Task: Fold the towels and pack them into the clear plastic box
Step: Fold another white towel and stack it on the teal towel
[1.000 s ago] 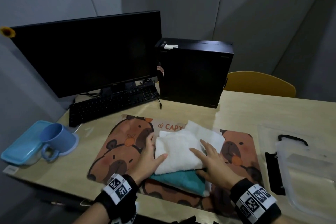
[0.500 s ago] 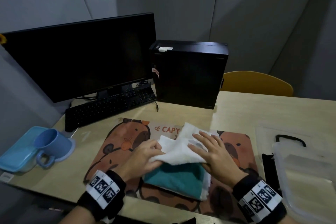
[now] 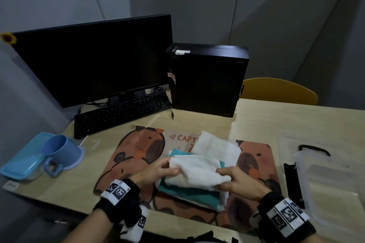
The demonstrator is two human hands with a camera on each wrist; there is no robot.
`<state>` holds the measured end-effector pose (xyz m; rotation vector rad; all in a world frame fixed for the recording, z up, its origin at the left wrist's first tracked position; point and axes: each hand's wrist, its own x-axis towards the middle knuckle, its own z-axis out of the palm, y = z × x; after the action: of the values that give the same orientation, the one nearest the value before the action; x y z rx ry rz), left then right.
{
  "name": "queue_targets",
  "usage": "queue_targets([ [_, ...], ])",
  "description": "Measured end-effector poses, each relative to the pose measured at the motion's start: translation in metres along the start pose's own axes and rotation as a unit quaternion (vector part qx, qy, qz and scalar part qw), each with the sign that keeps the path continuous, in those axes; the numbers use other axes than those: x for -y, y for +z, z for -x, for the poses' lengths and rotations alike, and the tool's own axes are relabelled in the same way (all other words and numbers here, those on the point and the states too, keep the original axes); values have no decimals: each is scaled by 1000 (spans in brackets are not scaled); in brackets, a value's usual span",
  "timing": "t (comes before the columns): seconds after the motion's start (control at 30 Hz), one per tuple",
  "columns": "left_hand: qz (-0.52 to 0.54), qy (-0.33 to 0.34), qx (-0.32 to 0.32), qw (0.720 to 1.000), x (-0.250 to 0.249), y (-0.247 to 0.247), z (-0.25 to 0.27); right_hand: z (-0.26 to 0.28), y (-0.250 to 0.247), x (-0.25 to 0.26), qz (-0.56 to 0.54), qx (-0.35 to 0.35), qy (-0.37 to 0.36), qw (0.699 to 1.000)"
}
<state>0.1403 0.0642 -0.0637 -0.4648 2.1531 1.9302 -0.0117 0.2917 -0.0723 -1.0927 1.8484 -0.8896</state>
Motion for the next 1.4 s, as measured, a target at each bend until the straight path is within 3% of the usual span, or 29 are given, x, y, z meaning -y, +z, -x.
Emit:
queue_targets([
  [0.13, -47, -36, 25, 998, -4, 7, 1, 4, -4, -1, 89, 127, 25, 988],
  [0.23, -211, -34, -4, 977, 0, 16, 0, 8, -1, 3, 86, 171, 36, 981],
  [0.4, -371, -38, -6, 928, -1, 31, 0, 0, 25, 3, 142, 3, 20, 990],
  [0.5, -451, -30, 11, 892, -6, 36, 1, -7, 37, 6, 186, 8, 46, 981],
  [0.57, -435, -18, 26, 900, -7, 34, 3, -9, 36, 11, 215, 34, 49, 975],
  [0.63, -332, -25, 51, 942, -6, 27, 6, -9, 30, 16, 211, 54, 43, 975],
  [0.73, -152, -33, 96, 983, -5, 15, 10, -7, 14, 19, 79, 83, 49, 992],
  [0.8, -120, -40, 109, 986, -2, 12, 10, -9, 8, 15, 30, 73, 56, 995],
  [0.97, -171, -59, 110, 977, 11, 9, 6, -13, 14, 8, 75, 103, 100, 987],
  [1.03, -119, -24, 47, 992, -9, 1, 5, -14, -5, 26, 67, 53, 62, 994],
  [1.1, -60, 46, -90, 993, -43, -12, 1, -20, -33, 55, -12, -76, 24, 997],
  [1.13, -38, 89, -155, 983, -66, -18, -2, -24, -48, 70, -54, -143, -10, 988],
  [1.2, -15, 193, -224, 955, -113, -27, -6, -31, -74, 105, -95, -251, -103, 958],
  [1.3, 18, 310, -227, 923, -163, -30, -1, -29, -95, 143, -114, -312, -221, 917],
  [1.4, 9, 349, -184, 919, -173, -27, 12, -11, -95, 157, -111, -305, -255, 911],
])
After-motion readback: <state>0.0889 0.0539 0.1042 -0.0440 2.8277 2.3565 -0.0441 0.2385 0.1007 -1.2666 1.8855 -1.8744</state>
